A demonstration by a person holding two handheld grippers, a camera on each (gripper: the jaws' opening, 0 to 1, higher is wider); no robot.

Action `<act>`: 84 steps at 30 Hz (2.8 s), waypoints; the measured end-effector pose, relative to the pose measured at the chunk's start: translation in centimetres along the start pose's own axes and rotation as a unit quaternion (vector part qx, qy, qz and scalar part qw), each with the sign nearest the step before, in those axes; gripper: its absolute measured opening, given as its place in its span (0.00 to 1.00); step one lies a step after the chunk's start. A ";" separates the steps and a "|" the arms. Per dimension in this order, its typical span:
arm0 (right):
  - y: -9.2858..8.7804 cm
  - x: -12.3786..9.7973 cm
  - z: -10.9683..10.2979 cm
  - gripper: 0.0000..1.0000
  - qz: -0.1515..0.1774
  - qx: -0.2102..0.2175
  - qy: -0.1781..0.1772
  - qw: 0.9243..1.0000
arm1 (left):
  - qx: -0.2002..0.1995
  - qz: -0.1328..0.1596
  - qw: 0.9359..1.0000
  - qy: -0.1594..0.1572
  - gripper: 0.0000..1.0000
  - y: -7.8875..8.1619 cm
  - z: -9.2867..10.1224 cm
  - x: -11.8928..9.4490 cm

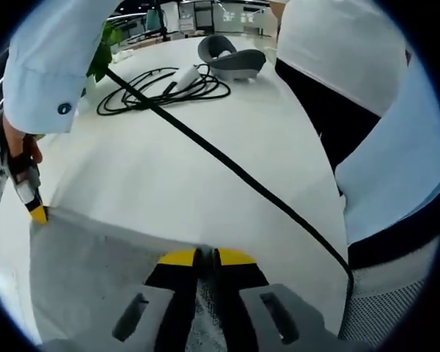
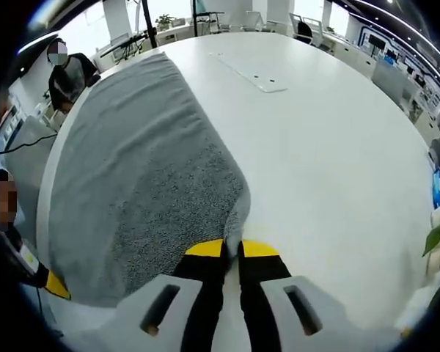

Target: Fold the towel on the table until its edges align and the towel forms a compact rectangular stack.

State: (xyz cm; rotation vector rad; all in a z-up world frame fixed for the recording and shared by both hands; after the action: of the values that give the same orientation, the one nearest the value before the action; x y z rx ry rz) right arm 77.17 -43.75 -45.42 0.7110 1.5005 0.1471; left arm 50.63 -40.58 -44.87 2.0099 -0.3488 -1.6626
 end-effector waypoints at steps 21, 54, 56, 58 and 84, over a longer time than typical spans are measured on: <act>-0.4 -0.5 0.3 0.01 -0.018 0.025 -0.003 1.000 | -0.011 0.019 1.000 0.000 0.04 0.8 0.3 -0.4; -0.5 -0.6 -0.3 0.01 -0.025 0.025 -0.004 0.999 | -0.013 0.022 1.000 0.003 0.04 0.9 0.2 -0.8; -0.3 -0.5 0.0 0.00 -0.025 0.024 -0.004 0.999 | -0.013 0.023 1.000 0.004 0.04 0.9 0.2 -0.8; -0.3 -0.5 0.1 0.00 -0.025 0.025 -0.005 0.999 | -0.013 0.022 1.000 0.004 0.04 0.9 0.2 -0.8; -0.5 -0.7 0.6 0.00 -0.028 0.023 -0.009 0.999 | -0.018 0.032 0.999 0.008 0.04 1.5 0.2 -1.1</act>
State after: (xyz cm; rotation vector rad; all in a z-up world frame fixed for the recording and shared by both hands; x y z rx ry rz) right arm 77.54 -44.72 -45.09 0.7047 1.5082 0.0638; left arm 50.41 -41.32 -43.16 1.9651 -0.3717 -1.6020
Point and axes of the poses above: the point that each gripper's makers call its tool centre point, and the gripper's own axes: x roughly forward along the fingers, z roughly to its right, y roughly out of its top, the point moved 8 cm from there along -x, roughly backward along the fingers, and after that the axes turned 4 degrees about y, right-handed, at the moved point
